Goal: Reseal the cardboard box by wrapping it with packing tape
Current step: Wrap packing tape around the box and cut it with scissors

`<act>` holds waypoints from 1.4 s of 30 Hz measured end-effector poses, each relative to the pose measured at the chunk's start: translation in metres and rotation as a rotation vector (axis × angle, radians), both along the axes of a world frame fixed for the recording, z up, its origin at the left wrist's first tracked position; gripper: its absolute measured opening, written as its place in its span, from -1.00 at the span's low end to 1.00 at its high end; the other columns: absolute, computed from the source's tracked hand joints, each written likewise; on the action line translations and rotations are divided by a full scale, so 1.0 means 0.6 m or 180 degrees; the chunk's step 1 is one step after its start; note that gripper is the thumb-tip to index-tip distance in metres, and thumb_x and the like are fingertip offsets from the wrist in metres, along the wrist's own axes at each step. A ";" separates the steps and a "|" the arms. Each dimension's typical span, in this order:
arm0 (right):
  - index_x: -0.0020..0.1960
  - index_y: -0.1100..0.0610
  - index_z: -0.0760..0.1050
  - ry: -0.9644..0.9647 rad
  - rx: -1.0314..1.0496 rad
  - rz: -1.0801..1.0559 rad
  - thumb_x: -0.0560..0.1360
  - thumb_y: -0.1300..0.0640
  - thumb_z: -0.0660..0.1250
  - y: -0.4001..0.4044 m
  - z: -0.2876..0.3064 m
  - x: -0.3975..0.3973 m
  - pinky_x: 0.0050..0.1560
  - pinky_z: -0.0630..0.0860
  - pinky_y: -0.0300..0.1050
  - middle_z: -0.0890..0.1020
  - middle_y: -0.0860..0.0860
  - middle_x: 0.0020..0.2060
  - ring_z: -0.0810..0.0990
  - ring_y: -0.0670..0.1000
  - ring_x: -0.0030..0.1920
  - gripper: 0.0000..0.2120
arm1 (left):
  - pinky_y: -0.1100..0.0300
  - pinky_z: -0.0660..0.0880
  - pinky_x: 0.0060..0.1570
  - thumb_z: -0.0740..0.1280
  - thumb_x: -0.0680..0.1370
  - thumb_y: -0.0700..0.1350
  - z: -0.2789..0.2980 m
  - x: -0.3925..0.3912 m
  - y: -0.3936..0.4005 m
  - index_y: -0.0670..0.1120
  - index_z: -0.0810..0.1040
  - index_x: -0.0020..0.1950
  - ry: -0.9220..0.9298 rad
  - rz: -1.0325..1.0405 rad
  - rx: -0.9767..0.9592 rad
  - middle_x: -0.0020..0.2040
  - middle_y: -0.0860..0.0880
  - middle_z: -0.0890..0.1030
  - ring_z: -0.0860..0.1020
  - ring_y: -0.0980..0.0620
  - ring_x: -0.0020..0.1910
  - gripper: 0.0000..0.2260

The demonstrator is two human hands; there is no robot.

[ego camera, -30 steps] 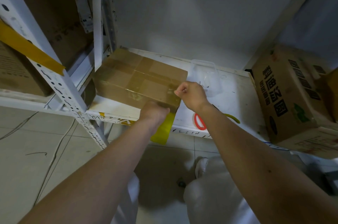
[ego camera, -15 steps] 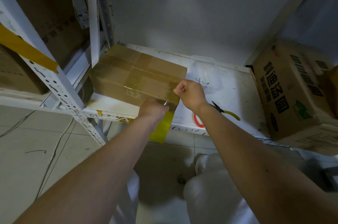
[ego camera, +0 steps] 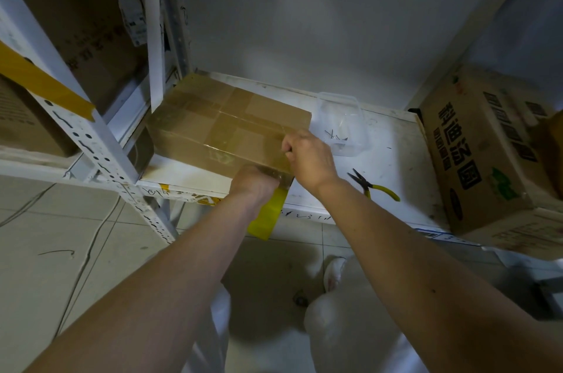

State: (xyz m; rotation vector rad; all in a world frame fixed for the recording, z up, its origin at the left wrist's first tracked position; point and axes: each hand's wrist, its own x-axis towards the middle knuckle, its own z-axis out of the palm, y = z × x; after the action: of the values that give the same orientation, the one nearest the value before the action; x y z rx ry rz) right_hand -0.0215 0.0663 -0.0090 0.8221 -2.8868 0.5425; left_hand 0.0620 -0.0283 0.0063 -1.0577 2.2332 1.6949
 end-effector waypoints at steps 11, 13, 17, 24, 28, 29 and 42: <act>-0.10 0.01 0.49 -0.0978 -0.0163 -0.0074 0.49 0.05 0.40 0.001 0.007 -0.020 -0.15 0.38 -0.20 0.50 -0.09 -0.24 0.49 -0.05 -0.15 -0.90 | 0.15 0.35 -0.11 0.38 0.50 -0.18 -0.010 -0.001 -0.002 -0.06 0.36 -0.37 -0.0047 0.0008 0.0024 -0.35 -0.03 0.42 0.43 -0.10 -0.17 -0.70; -0.06 0.03 0.50 -0.1039 -0.0236 -0.0048 0.47 0.04 0.43 0.005 0.007 -0.021 -0.16 0.36 -0.23 0.50 -0.08 -0.22 0.49 -0.06 -0.16 -0.87 | 0.14 0.37 -0.11 0.39 0.50 -0.15 -0.014 0.001 -0.003 -0.06 0.39 -0.34 -0.0037 -0.0008 0.0103 -0.32 -0.04 0.46 0.45 -0.11 -0.16 -0.74; -0.03 0.07 0.51 -0.1151 -0.0296 0.0019 0.46 0.04 0.44 0.007 0.011 -0.023 -0.20 0.38 -0.26 0.49 -0.07 -0.22 0.47 -0.06 -0.17 -0.83 | 0.13 0.42 -0.04 0.43 0.46 -0.12 -0.015 0.012 -0.003 -0.10 0.53 -0.05 -0.0065 -0.0148 0.0364 -0.06 -0.11 0.58 0.55 -0.13 0.00 -0.86; -0.05 0.04 0.49 -0.1231 -0.0202 0.0008 0.47 0.03 0.43 0.004 0.013 -0.028 -0.07 0.44 -0.16 0.48 -0.08 -0.25 0.48 -0.03 -0.15 -0.84 | 0.17 0.34 0.07 0.40 0.53 -0.15 0.001 0.016 -0.006 -0.17 0.41 0.33 0.0078 -0.0191 0.0572 0.20 -0.07 0.51 0.46 -0.06 0.15 -0.60; -0.04 0.05 0.51 -0.1248 -0.0194 -0.0015 0.47 0.03 0.43 0.003 0.011 -0.029 -0.08 0.42 -0.16 0.48 -0.09 -0.25 0.48 -0.03 -0.15 -0.84 | 0.18 0.30 0.10 0.40 0.52 -0.12 0.010 0.010 -0.007 -0.23 0.39 0.36 -0.0018 -0.0202 0.0542 0.32 -0.15 0.48 0.43 -0.12 0.32 -0.54; -0.05 0.05 0.50 -0.1257 -0.0202 -0.0028 0.47 0.03 0.43 0.003 0.011 -0.030 -0.08 0.42 -0.16 0.48 -0.09 -0.24 0.48 -0.03 -0.15 -0.85 | 0.18 0.30 0.11 0.40 0.53 -0.13 0.012 0.008 -0.007 -0.24 0.39 0.36 -0.0023 -0.0206 0.0564 0.32 -0.15 0.48 0.42 -0.11 0.33 -0.55; -0.09 0.02 0.46 -0.1260 -0.0073 -0.0084 0.49 0.01 0.40 -0.002 0.008 -0.037 -0.09 0.40 -0.16 0.48 -0.09 -0.24 0.48 -0.04 -0.13 -0.86 | 0.00 0.50 0.16 0.47 0.44 -0.07 0.028 -0.008 -0.008 -0.22 0.47 0.27 -0.0049 -0.0042 0.0614 0.19 -0.19 0.59 0.56 -0.19 0.16 -0.53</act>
State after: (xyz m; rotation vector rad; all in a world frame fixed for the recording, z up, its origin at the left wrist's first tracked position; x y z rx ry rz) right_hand -0.0437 0.0652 -0.0041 0.7447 -3.2296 0.8178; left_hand 0.0572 -0.0330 0.0231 -1.0043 2.0135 1.8454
